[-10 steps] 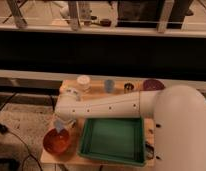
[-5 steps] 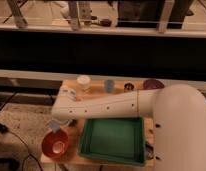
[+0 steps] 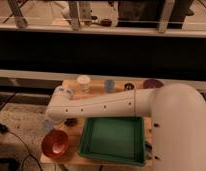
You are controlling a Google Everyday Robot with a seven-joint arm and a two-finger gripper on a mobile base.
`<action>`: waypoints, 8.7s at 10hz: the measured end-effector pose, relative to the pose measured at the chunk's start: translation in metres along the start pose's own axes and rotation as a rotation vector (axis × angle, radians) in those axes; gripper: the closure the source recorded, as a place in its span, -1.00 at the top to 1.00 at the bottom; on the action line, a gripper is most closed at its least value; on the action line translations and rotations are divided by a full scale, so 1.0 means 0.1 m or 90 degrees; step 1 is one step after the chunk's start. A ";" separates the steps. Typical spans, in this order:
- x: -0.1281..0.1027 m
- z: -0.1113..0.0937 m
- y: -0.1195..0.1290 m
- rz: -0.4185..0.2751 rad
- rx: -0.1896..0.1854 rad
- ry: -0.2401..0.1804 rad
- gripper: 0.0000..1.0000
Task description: Wipe red bowl with eraser
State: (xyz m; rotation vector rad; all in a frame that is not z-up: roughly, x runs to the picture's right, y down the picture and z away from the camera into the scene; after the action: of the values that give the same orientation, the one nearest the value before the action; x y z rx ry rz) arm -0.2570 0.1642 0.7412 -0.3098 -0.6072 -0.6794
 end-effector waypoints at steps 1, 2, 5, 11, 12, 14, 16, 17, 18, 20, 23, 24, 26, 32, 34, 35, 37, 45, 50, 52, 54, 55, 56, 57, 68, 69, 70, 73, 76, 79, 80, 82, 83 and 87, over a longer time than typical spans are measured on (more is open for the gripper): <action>-0.03 0.01 0.02 0.005 0.000 -0.014 -0.91; -0.10 0.03 0.07 0.016 -0.001 -0.037 -0.91; -0.24 0.11 0.14 0.026 -0.002 -0.077 -0.91; -0.57 0.03 -0.05 -0.035 0.033 -0.099 -0.91; -0.66 -0.06 -0.16 -0.062 0.048 -0.102 -0.91; -0.81 -0.10 -0.19 -0.077 0.056 -0.124 -0.91; -0.91 -0.07 -0.04 -0.078 0.048 -0.142 -0.91; -0.99 -0.01 0.06 -0.085 0.036 -0.141 -0.91; -1.02 0.06 0.14 -0.095 0.028 -0.133 -0.91; -1.00 0.22 0.39 -0.105 0.006 -0.114 -0.91; -1.03 0.21 0.50 -0.122 -0.006 -0.090 -0.91; -1.05 0.18 0.52 -0.124 -0.009 -0.083 -0.91; -1.07 0.11 0.55 -0.120 -0.013 -0.072 -0.91; -1.01 -0.07 0.73 -0.075 -0.020 -0.060 -0.91; -0.99 -0.12 0.77 -0.065 -0.022 -0.054 -0.91; -0.96 -0.14 0.81 -0.057 -0.025 -0.051 -0.91; -0.92 -0.16 0.88 -0.043 -0.031 -0.045 -0.91; -0.63 -0.10 0.75 -0.057 -0.032 -0.012 -0.91; -0.65 0.03 0.57 -0.085 -0.022 -0.023 -0.91; -0.75 0.13 0.47 -0.104 -0.017 -0.045 -0.91; -0.82 0.16 0.40 -0.128 -0.012 -0.061 -0.91; -0.85 0.17 0.36 -0.140 -0.010 -0.074 -0.91; -0.93 0.16 0.32 -0.163 -0.007 -0.093 -0.91; -0.98 0.14 0.30 -0.175 -0.005 -0.103 -0.91; -1.14 -0.24 0.77 -0.085 -0.009 -0.178 -0.91; -1.11 -0.27 0.82 -0.071 -0.012 -0.176 -0.91; -1.09 -0.29 0.86 -0.062 -0.014 -0.172 -0.91; -0.94 -0.29 0.91 -0.051 -0.020 -0.147 -0.91; -0.76 -0.21 0.90 -0.047 -0.019 -0.131 -0.91; -0.61 -0.11 0.79 -0.060 -0.014 -0.122 -0.91; -0.62 -0.09 0.74 -0.070 -0.012 -0.121 -0.91; -0.67 -0.04 0.60 -0.097 -0.004 -0.121 -0.91; -0.69 -0.03 0.56 -0.104 -0.002 -0.123 -0.91; -0.94 0.04 0.37 -0.131 0.024 -0.162 -0.91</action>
State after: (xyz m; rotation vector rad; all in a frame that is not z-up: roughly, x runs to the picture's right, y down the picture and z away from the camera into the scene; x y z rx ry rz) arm -0.2921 0.2392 0.6836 -0.3033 -0.9031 -0.8324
